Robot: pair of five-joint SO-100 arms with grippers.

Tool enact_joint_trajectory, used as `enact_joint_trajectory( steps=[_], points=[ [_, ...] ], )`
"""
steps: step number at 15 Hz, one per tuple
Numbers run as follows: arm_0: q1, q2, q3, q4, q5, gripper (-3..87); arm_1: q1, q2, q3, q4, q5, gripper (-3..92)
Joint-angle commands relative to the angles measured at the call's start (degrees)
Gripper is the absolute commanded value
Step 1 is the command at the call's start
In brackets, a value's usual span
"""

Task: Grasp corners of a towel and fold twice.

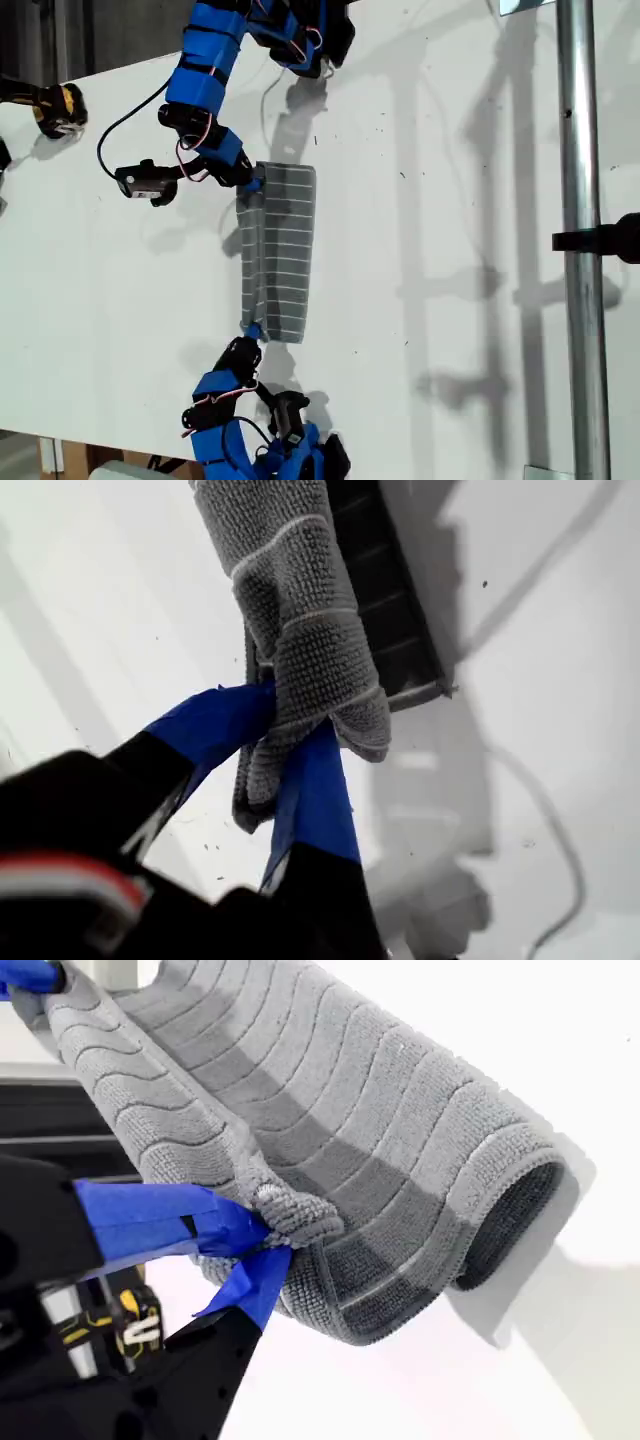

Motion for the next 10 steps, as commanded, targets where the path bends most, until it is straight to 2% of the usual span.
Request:
enact_joint_trajectory(
  steps=[1,7,10],
  points=[
    [-0.88,2.20,0.79,-1.76,0.18,-1.5,0.70,4.66,2.46,-2.64,-0.88,-0.1],
    [4.48,1.05,10.90,-4.22,-9.49,-1.5,-8.96,1.14,16.26,-7.03,8.35,-0.1],
    [6.94,-0.09,15.12,-6.06,-15.29,-1.5,-12.83,-5.10,17.49,-8.88,13.01,-0.1]
  ],
)
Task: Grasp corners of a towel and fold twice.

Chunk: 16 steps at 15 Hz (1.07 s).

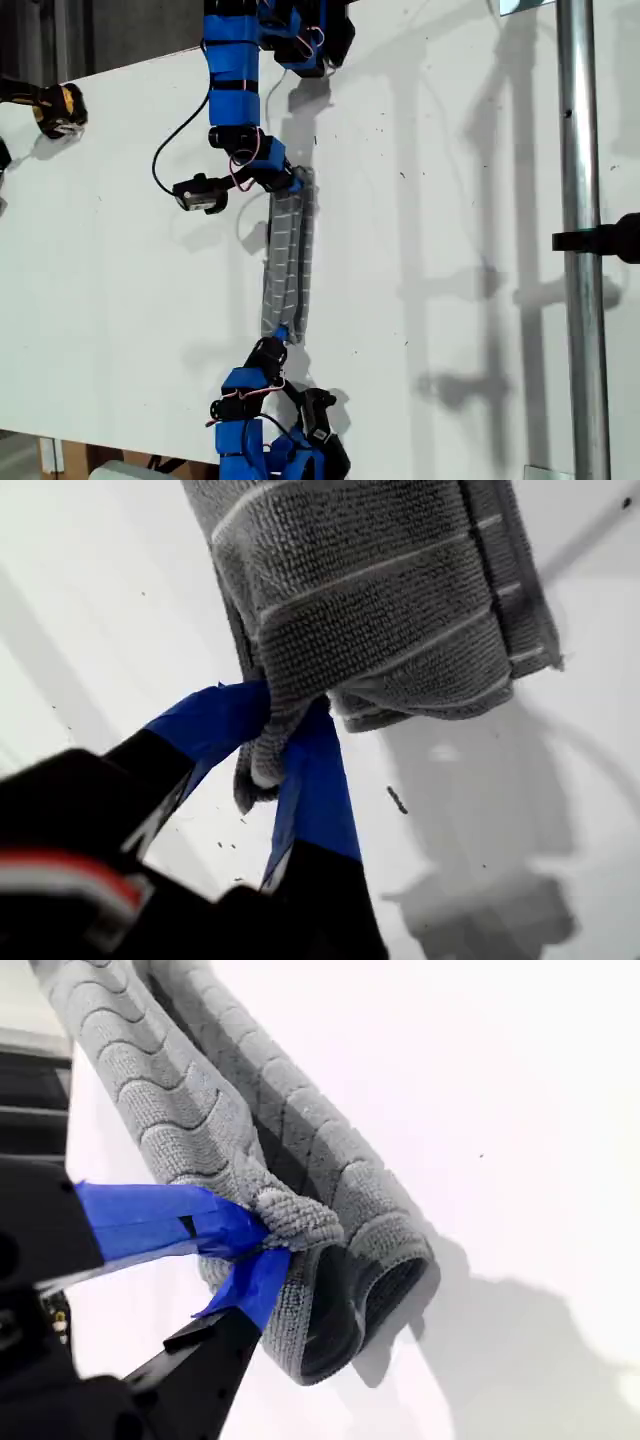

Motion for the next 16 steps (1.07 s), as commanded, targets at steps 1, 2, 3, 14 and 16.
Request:
enact_joint_trajectory(
  steps=[1,2,3,14,16],
  points=[
    [0.70,-2.29,1.05,-0.97,-3.69,-1.4,-1.58,-4.57,-0.26,-0.79,2.64,-0.1],
    [0.79,-5.27,0.79,-1.41,-4.57,-1.0,-1.76,-8.00,-1.05,-0.88,3.52,-0.1],
    [0.79,-8.96,-0.35,-1.49,-5.01,-0.4,-1.67,-11.60,-2.20,-0.62,4.31,-0.1],
    [0.35,12.66,-8.26,21.09,-8.00,19.8,5.80,8.70,-4.66,19.25,6.15,25.7],
    [0.09,25.31,-4.48,25.14,-9.32,18.1,6.24,17.40,-4.57,23.64,7.65,26.8]
  ],
)
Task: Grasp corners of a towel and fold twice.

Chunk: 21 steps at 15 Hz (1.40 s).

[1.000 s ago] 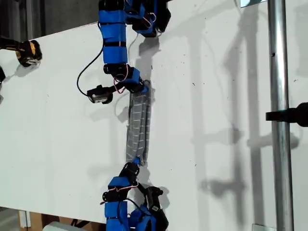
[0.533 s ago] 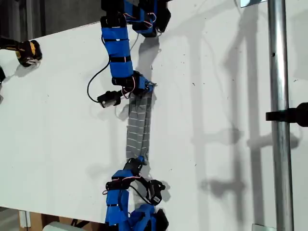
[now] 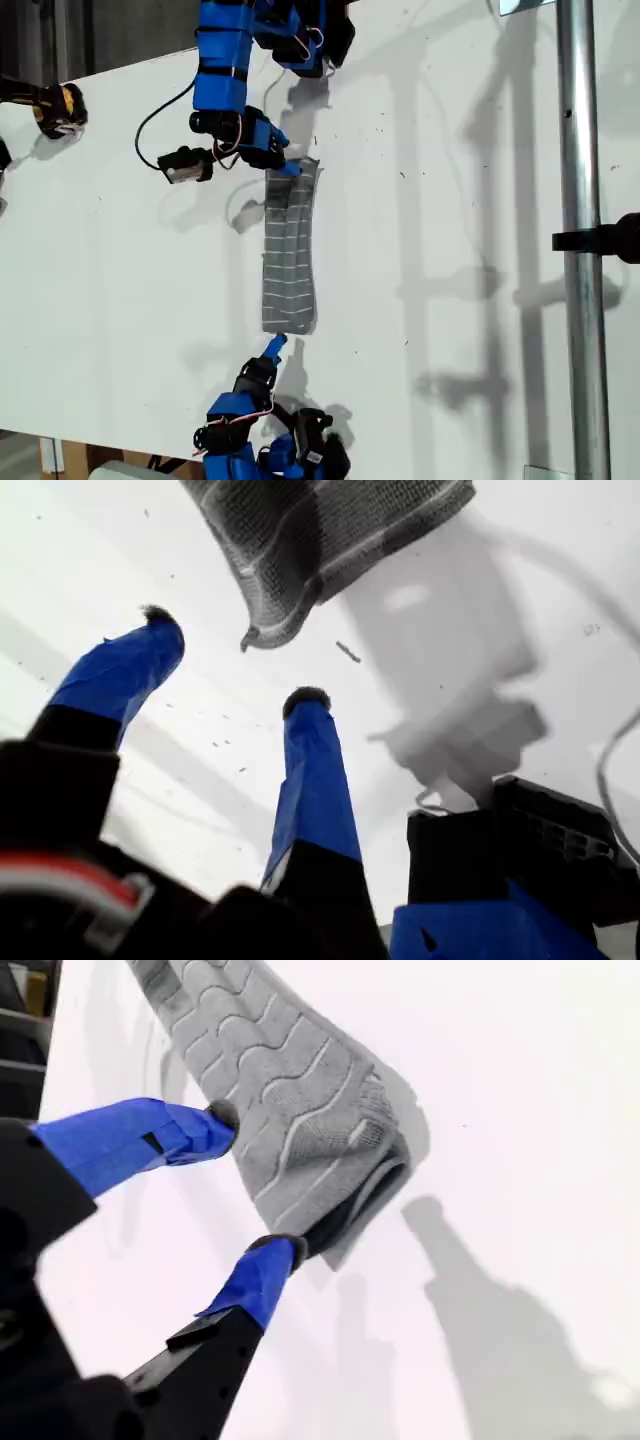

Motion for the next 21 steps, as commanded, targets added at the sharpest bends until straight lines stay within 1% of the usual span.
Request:
enact_joint_trajectory(
  steps=[1,2,3,5,6,7,8,9,10,12,13,15,16,18,19,21],
  points=[
    [0.35,16.44,4.13,2.99,-1.76,17.1,1.05,11.78,-1.05,4.39,3.08,26.9],
    [1.14,24.17,8.09,3.25,-3.08,16.0,1.05,15.64,1.05,6.15,5.71,27.3],
    [3.69,32.17,12.57,1.41,-4.48,14.8,0.62,20.57,5.36,6.42,9.40,27.9],
    [10.28,48.52,25.22,-6.86,-8.26,13.0,-2.99,33.66,15.38,4.66,18.11,28.5],
    [12.39,58.54,31.99,-8.61,-10.02,12.3,-5.45,41.48,20.21,4.13,22.85,28.2],
    [13.62,65.39,36.83,-7.82,-10.99,11.5,-7.91,49.22,24.79,5.62,29.09,28.8],
    [14.68,65.13,38.14,-7.91,-10.99,11.6,-11.43,55.11,28.04,4.75,32.70,29.9],
    [16.26,65.13,39.64,-9.58,-10.37,11.8,-13.62,55.55,30.06,2.37,35.07,31.6],
    [16.88,65.13,40.96,-11.34,-9.93,11.9,-13.89,55.20,33.13,0.35,35.77,32.9],
    [17.14,65.13,42.10,-11.69,-10.37,11.4,-11.87,60.64,40.61,-5.71,33.84,32.9],
    [17.31,65.13,42.63,-11.60,-10.81,10.9,-8.61,61.35,42.45,-6.94,31.29,32.9],
    [17.84,65.13,43.33,-11.87,-11.34,10.9,-0.18,58.80,44.65,-12.04,23.73,33.5],
    [18.02,65.13,43.51,-11.87,-11.69,10.8,3.16,55.81,44.65,-14.85,20.48,35.6],
    [18.37,65.13,43.68,-11.69,-12.39,10.7,8.53,49.13,44.82,-20.74,15.47,35.6],
    [18.46,65.13,43.86,-11.60,-12.57,10.6,10.55,44.65,45.09,-24.08,13.97,35.6],
    [18.54,65.13,44.21,-11.51,-12.92,10.6,11.78,30.67,42.01,-30.06,13.10,36.1]
  ],
)
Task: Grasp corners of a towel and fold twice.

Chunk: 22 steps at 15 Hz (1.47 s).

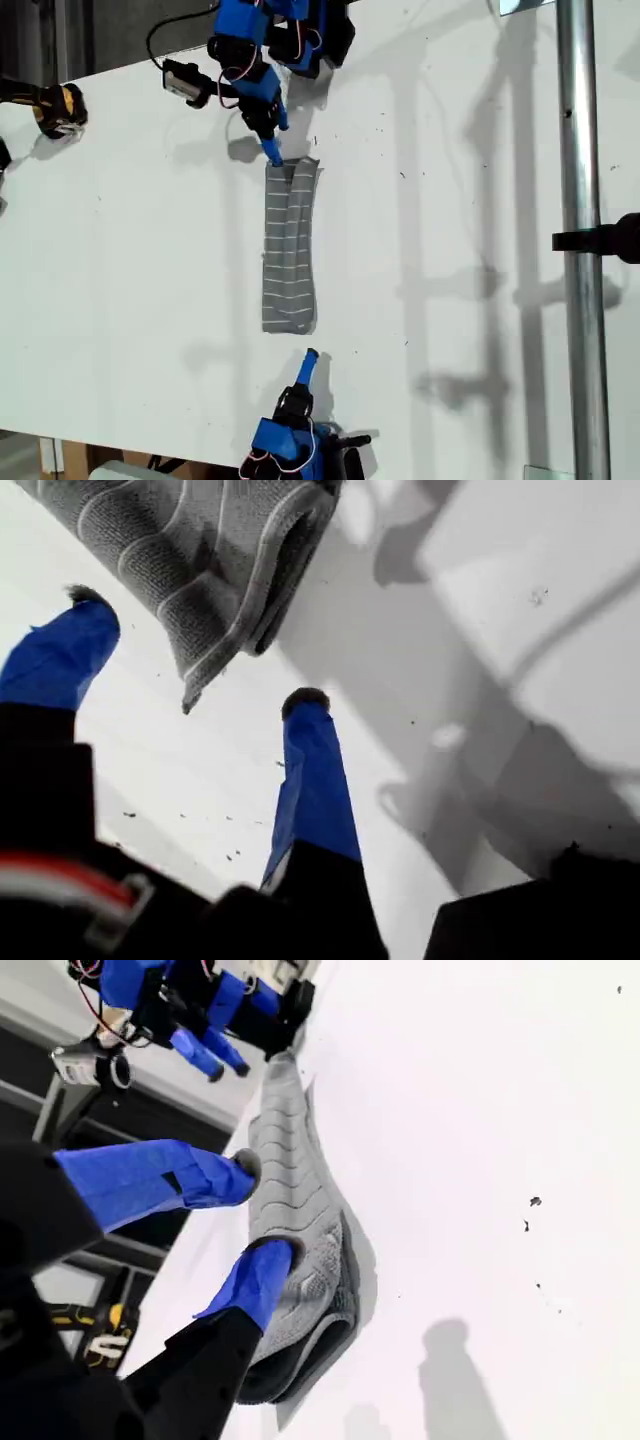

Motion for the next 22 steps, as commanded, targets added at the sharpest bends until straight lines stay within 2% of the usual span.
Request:
enact_joint_trajectory(
  steps=[1,5,12,14,16,18,20,22],
  points=[
    [0.53,0.44,-0.35,-0.97,-0.97,10.6,0.26,-15.29,-5.71,-7.38,-1.14,36.1],
    [0.44,0.44,-0.18,0.79,-1.76,10.6,-2.55,-36.04,-15.12,-15.38,0.26,35.8],
    [-0.26,0.44,-0.09,2.81,-2.11,10.5,-5.63,-49.22,-24.17,-24.26,1.49,33.5],
    [-0.26,0.44,-0.18,2.90,-2.20,10.5,-5.80,-52.56,-28.12,-26.02,0.53,30.1],
    [-0.09,0.44,-0.26,2.90,-2.29,10.5,-5.10,-53.44,-29.88,-25.93,0.09,10.0],
    [0.00,0.44,-0.26,3.25,-2.37,10.5,-4.57,-52.47,-30.67,-23.38,-0.70,0.6],
    [0.00,0.44,-0.26,3.69,-2.37,10.5,-5.01,-48.87,-30.50,-18.63,-1.23,0.0],
    [-0.09,0.44,-0.44,3.78,-2.11,10.5,-6.42,-42.80,-30.23,-10.11,-0.62,0.0]
  ],
)
